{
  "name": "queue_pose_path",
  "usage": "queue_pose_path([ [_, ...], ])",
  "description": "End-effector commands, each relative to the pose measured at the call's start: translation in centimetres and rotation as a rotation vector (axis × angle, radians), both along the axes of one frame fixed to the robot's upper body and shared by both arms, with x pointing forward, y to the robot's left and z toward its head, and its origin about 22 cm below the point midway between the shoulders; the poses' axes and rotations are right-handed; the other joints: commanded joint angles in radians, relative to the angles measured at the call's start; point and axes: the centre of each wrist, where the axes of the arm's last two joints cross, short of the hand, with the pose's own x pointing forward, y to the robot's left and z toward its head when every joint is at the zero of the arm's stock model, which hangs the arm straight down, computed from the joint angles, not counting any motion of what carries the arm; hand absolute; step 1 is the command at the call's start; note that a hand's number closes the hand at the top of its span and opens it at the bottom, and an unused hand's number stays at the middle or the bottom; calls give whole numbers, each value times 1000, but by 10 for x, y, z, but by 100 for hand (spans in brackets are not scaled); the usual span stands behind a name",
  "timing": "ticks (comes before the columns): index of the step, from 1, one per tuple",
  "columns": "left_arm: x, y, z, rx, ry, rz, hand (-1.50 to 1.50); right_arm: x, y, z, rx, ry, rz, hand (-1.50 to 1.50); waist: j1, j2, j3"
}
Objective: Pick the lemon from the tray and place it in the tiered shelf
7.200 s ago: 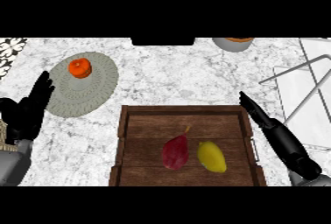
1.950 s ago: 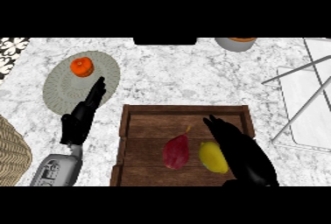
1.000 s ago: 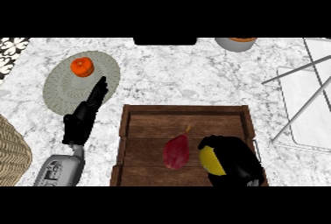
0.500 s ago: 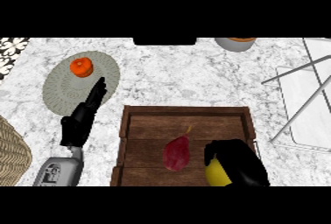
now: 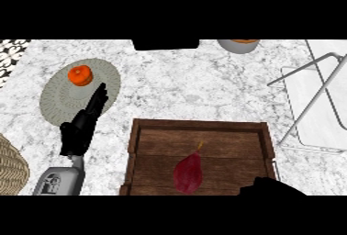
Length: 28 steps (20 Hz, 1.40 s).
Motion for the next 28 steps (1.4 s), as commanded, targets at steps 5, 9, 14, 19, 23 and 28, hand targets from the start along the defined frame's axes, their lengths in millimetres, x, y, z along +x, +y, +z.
queue_pose_path([
  [5,-6,7,-4,-5,2,38,0,-8,-55,23,292,136,215,150,-52,4,2],
  [9,-10,12,-6,-16,6,58,0,1,-94,36,409,123,205,150,-62,6,0],
  [14,-10,19,-5,3,-5,71,0,17,-147,70,497,-23,130,150,-64,5,-3],
  [19,-12,16,-2,-4,-8,62,0,23,-202,104,600,-108,38,150,-55,1,-5],
  [23,-17,10,-7,-1,-7,43,0,23,-244,139,691,-193,-38,150,-34,3,-7],
  [28,-9,4,-1,-10,-22,34,0,18,-281,183,772,-243,-65,150,-22,7,-8],
])
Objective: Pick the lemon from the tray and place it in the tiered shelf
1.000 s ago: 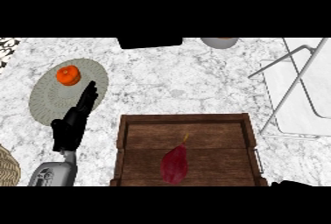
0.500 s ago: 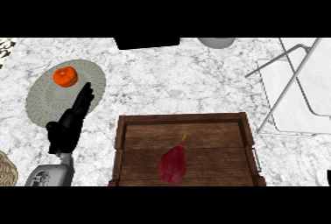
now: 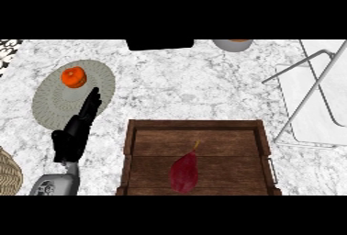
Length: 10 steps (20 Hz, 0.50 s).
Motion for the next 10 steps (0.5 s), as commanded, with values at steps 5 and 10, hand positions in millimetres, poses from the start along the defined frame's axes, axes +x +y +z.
queue_pose_path([
  [5,8,-9,3,9,-5,-37,0,-9,-54,62,172,0,135,150,38,8,-2],
  [10,18,-12,17,13,-11,-69,0,-13,-72,87,199,-21,63,150,66,13,-1],
])
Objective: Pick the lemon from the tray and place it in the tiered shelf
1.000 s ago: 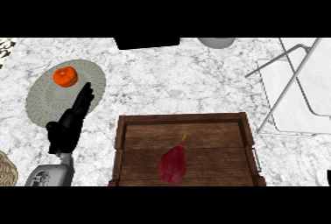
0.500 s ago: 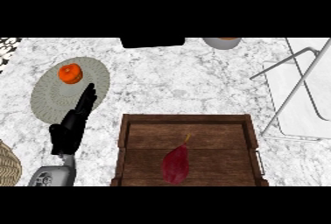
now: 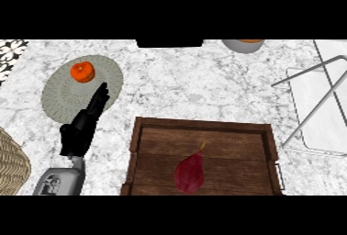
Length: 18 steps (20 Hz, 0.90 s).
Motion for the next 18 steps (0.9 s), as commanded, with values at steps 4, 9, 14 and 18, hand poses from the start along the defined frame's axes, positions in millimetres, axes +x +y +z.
queue_pose_path([
  [4,4,-9,0,1,-6,-41,0,-5,-25,37,119,-5,184,150,39,8,-1],
  [9,5,-8,6,13,-11,-43,0,2,-20,46,100,-84,184,150,59,7,0],
  [14,14,-20,9,-5,-14,-31,0,4,-24,34,125,-107,185,150,40,5,0],
  [18,14,-12,1,-3,-32,-59,0,20,-14,13,106,-172,139,150,61,12,-1],
])
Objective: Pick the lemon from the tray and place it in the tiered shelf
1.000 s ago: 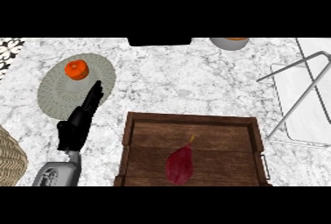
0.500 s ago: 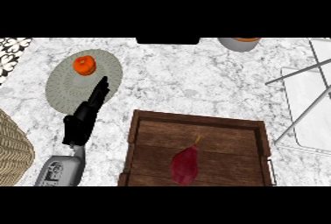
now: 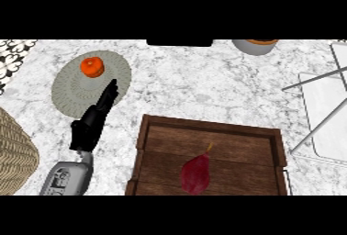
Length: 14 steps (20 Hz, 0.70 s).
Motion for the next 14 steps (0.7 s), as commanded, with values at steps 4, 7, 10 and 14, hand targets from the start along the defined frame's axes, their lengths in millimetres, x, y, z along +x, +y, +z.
queue_pose_path([
  [4,4,-1,2,11,10,-22,0,25,32,-12,-28,-126,265,150,8,1,-1],
  [7,7,-4,14,12,8,5,0,39,37,-37,8,-81,238,150,3,-1,-1],
  [10,2,-5,-3,18,5,-22,0,45,39,-55,185,73,324,150,24,5,-3],
  [14,-1,-7,4,10,20,-14,0,54,46,-49,223,113,372,150,0,-5,-2],
])
